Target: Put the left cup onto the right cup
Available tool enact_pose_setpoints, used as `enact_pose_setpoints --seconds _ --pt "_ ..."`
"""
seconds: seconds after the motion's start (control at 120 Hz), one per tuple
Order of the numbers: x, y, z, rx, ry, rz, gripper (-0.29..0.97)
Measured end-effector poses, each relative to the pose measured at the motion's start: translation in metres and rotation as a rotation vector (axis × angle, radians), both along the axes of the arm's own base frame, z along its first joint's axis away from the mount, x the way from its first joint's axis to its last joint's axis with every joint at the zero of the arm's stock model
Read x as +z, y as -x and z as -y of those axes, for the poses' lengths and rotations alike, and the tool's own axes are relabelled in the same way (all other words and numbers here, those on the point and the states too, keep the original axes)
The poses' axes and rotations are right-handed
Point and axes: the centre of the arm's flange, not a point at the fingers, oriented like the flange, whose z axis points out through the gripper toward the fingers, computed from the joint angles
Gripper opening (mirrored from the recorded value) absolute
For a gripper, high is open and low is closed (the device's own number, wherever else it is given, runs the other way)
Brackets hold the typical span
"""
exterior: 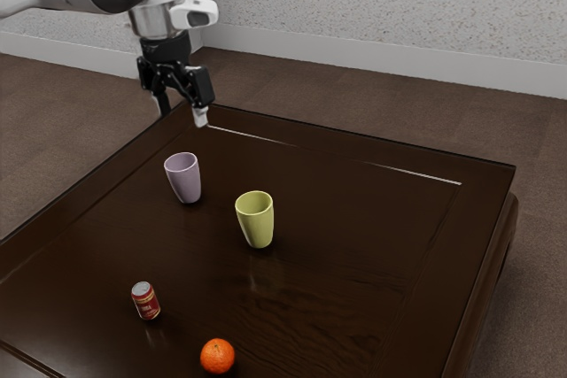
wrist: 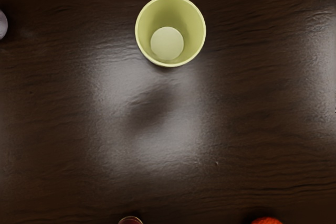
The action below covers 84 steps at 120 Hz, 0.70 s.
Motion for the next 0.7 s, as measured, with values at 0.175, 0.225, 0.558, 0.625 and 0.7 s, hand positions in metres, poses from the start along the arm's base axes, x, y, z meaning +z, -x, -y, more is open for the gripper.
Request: enact_pose_setpoints --seconds 0.175,0.225,0.558,0.625,0.7 --pt "0.002 -0.006 0.011 -0.031 -0.001 0.039 0.68" --pt "-0.006 -0.010 0.009 -0.028 -0.008 0.036 0.68" --pt "-0.118 -0.075 -0.119 0.142 -0.057 -0.020 0.68" --pt "-0.141 -0.102 -0.120 0.130 -0.071 -0.006 0.68" --pt "-0.171 -0.127 -0.126 0.125 -0.063 0.013 0.68"
